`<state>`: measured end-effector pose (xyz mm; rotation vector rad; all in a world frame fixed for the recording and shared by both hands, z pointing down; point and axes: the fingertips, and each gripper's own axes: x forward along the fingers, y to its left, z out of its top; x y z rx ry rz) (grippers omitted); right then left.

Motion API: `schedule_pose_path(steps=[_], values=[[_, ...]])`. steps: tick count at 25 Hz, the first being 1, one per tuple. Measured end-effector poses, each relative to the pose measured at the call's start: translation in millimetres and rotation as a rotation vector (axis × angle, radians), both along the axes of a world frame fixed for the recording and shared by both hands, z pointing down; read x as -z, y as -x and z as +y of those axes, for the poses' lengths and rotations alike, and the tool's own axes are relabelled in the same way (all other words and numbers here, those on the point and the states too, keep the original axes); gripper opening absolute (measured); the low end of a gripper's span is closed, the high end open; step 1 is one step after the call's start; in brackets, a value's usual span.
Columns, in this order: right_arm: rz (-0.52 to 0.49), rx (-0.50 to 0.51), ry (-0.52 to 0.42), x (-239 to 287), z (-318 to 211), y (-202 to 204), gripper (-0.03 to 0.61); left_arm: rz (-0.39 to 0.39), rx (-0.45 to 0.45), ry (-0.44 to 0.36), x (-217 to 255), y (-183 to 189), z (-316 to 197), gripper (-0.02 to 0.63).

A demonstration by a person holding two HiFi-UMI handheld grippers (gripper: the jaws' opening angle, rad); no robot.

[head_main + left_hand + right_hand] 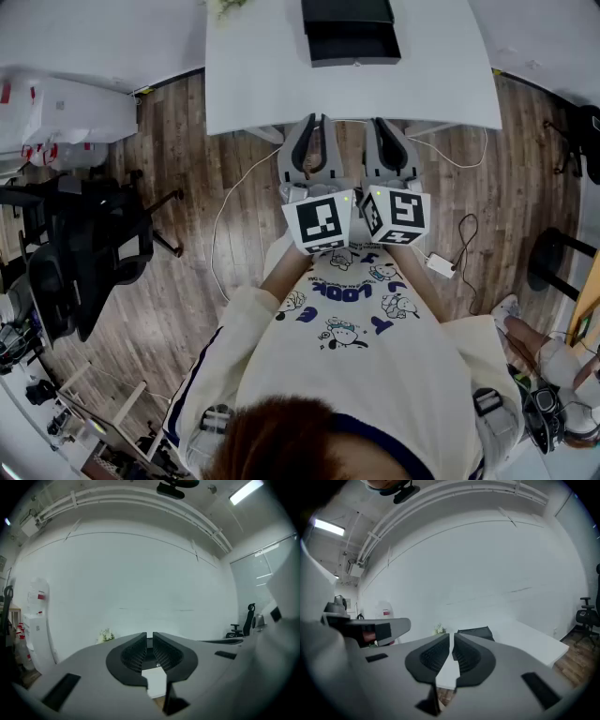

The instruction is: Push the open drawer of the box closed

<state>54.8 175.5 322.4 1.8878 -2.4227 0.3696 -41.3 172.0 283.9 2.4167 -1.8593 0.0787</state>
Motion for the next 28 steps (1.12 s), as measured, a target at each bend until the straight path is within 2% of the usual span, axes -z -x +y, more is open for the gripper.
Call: schedule_pose_path(steps=[13, 28], values=[[-0.004, -0.013, 0.014, -7.6, -6.5, 15.5, 0.048, -0.011, -0.028, 0.015, -6.8, 10.6, -11.4, 0.048], [-0.019, -0.051, 0.024, -15.6, -20.0, 14.5, 0.049, -0.028, -0.037, 0.022, -15.5, 19.2, -23.1, 0.049]])
